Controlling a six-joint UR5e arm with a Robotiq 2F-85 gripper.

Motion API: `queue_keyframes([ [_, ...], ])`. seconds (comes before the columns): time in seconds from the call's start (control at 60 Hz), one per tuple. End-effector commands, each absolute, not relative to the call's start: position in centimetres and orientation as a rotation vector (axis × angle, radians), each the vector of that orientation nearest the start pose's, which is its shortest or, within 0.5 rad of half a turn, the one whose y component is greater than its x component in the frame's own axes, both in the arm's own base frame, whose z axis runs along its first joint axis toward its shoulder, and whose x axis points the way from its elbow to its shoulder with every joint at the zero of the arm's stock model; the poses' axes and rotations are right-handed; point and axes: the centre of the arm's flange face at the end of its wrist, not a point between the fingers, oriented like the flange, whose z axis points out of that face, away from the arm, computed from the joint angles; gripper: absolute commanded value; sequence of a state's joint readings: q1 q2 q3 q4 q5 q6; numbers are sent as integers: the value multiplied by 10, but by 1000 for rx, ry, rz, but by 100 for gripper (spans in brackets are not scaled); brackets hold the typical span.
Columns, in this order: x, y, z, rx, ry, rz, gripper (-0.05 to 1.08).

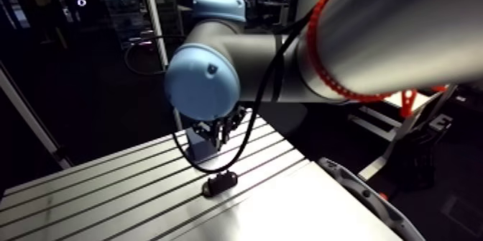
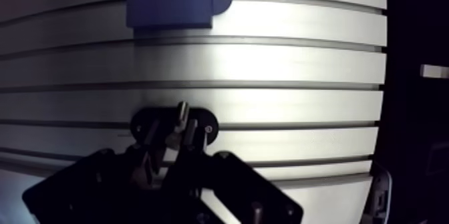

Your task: Pick up the M10 bolt and insert it into the hex recess until seated.

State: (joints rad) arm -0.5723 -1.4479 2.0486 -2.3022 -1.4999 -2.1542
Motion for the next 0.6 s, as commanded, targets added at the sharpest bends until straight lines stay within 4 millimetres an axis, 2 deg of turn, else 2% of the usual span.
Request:
queue_keyframes([
  [0.017,-500,150,326,-59,3267,-8,94],
  [0.1,-505,153,339,-91,3264,-6,95],
  [0.167,-512,154,356,-187,3244,-16,95],
  [0.283,-519,155,369,-213,3219,-38,95],
  [0.317,-529,149,376,-242,3202,-52,95],
  [0.483,-549,146,371,-273,3120,-72,98],
  [0.6,-564,137,369,-340,3070,-4,99],
])
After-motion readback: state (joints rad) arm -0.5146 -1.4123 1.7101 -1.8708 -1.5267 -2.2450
